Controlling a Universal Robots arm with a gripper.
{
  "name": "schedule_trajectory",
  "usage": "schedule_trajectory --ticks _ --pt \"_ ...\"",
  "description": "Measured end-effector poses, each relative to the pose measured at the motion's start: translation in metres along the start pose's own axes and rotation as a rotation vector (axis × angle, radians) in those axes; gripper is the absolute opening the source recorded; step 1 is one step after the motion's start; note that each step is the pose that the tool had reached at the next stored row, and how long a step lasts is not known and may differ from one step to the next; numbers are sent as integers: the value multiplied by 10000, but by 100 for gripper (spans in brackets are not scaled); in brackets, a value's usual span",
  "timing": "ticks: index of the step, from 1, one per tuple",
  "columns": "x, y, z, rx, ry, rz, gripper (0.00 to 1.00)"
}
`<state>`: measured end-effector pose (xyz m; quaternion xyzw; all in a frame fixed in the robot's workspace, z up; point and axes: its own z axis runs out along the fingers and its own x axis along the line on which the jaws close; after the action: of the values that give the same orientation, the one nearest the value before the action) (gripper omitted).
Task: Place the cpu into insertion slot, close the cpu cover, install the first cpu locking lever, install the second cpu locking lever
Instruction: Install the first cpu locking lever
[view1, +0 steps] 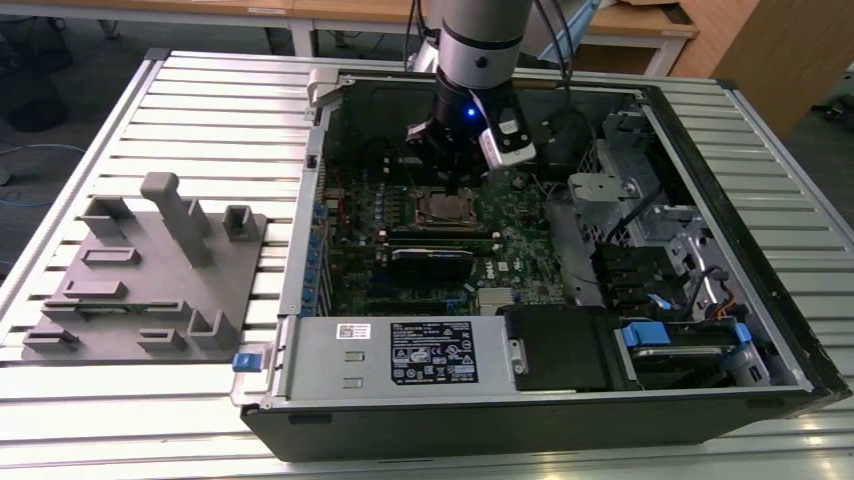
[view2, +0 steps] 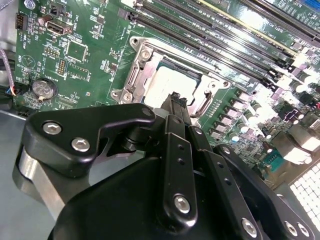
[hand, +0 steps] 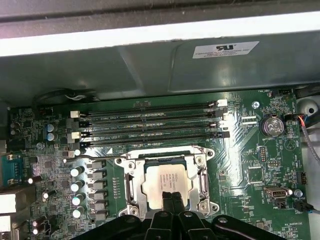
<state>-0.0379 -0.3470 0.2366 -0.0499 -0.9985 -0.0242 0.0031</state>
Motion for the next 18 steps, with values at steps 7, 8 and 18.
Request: schedule_trajectory --ticks 7,8,18 --pt "97 -9 4 0 -1 1 11" --pt "97 -10 4 0 0 1 11" --pt "99 -8 -41 -4 -2 0 11"
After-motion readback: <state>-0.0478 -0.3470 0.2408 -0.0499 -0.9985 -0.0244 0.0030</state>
